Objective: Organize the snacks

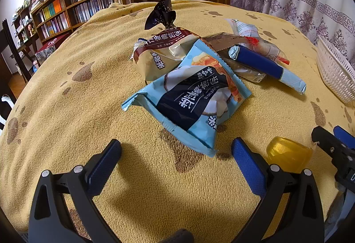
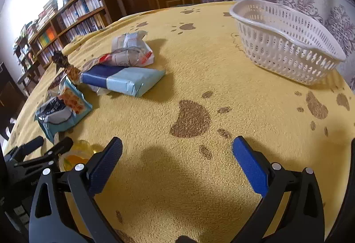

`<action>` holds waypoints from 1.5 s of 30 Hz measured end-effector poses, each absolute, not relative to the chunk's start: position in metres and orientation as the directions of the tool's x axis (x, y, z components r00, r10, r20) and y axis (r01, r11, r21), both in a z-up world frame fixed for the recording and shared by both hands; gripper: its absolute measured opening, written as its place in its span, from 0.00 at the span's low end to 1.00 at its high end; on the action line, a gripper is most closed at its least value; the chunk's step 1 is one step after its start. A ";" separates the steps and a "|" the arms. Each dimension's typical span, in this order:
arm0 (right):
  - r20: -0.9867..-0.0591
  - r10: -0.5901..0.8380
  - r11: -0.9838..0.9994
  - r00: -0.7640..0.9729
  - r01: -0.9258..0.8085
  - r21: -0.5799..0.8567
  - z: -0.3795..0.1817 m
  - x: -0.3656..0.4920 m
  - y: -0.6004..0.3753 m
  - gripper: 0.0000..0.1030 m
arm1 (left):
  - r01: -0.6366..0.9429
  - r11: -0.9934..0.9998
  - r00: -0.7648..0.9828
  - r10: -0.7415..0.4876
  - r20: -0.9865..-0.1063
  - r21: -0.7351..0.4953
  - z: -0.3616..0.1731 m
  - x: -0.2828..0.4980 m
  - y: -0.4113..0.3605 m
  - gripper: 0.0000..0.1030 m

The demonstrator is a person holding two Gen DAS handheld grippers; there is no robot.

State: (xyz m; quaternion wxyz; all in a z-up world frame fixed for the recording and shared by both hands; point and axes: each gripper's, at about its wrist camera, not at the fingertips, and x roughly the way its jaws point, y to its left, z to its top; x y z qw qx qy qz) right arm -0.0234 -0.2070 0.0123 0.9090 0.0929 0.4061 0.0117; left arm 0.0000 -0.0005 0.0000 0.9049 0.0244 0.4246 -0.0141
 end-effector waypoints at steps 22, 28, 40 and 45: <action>-0.771 0.089 0.995 0.631 -0.028 0.092 0.010 -0.019 -0.201 0.98 | 0.046 0.998 0.639 -0.004 -0.769 0.033 0.001 -0.001 -0.001 0.95; -0.772 0.088 0.996 0.629 -0.031 0.088 0.010 -0.019 -0.201 0.98 | 0.046 0.998 0.639 -0.005 -0.769 0.032 0.001 -0.001 -0.001 0.95; -0.773 0.083 0.996 0.629 -0.033 0.080 0.010 -0.019 -0.200 0.98 | 0.041 0.998 0.638 0.002 -0.770 0.037 -0.003 -0.001 0.002 0.95; -0.772 0.084 0.996 0.630 -0.033 0.081 0.010 -0.020 -0.201 0.98 | 0.042 0.998 0.638 0.002 -0.770 0.037 -0.003 -0.001 0.002 0.95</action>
